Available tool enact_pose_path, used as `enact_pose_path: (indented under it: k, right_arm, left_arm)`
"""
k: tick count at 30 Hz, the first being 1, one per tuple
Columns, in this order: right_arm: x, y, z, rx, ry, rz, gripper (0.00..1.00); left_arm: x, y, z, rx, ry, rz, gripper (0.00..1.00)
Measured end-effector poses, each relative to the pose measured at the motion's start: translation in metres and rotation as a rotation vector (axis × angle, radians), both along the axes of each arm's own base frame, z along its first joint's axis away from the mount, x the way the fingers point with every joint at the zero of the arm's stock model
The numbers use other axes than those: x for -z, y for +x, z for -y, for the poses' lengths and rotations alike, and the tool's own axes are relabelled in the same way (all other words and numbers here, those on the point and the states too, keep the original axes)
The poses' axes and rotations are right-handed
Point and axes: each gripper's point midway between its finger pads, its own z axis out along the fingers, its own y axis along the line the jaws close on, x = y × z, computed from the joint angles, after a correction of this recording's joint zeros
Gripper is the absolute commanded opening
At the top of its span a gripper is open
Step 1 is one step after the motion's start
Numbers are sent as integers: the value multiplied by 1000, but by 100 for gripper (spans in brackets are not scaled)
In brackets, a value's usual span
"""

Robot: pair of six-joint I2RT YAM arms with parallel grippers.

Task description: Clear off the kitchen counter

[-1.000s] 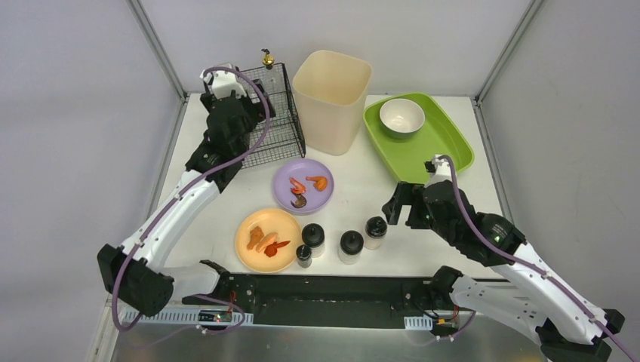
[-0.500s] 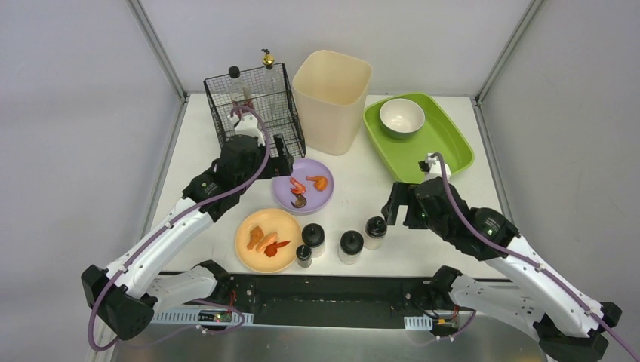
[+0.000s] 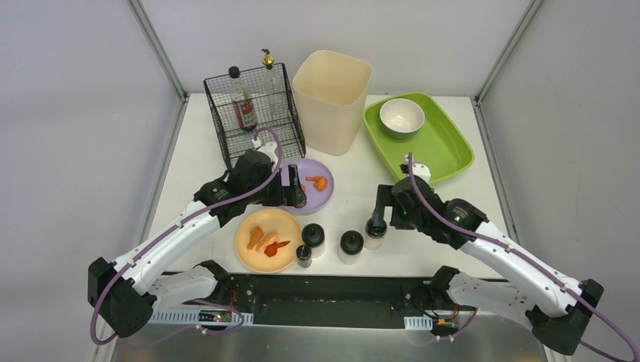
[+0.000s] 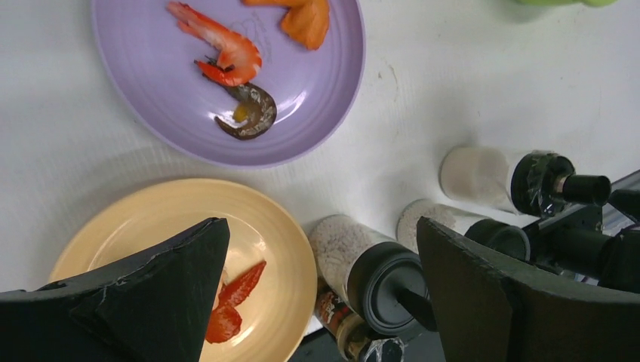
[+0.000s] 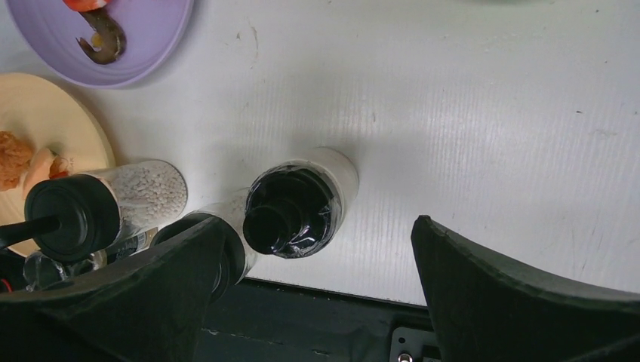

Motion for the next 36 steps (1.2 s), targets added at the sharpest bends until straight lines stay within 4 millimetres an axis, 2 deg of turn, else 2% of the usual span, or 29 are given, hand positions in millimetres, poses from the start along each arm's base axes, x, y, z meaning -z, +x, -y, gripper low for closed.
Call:
enact_pose_path:
  k: [5, 18, 31, 36]
  right_arm:
    - [17, 3, -6, 5, -24, -40, 99]
    - [44, 10, -21, 10, -63, -98, 99]
    - [61, -2, -34, -38, -120, -140, 99]
    - [68, -4, -35, -33, -150, -145, 92]
  left_arm:
    - [10, -14, -5, 20, 16, -52, 99]
    - [-8, -49, -29, 43, -16, 13, 99]
    - [-21, -66, -57, 33, 19, 103, 99]
    - [-25, -69, -63, 33, 30, 133, 99]
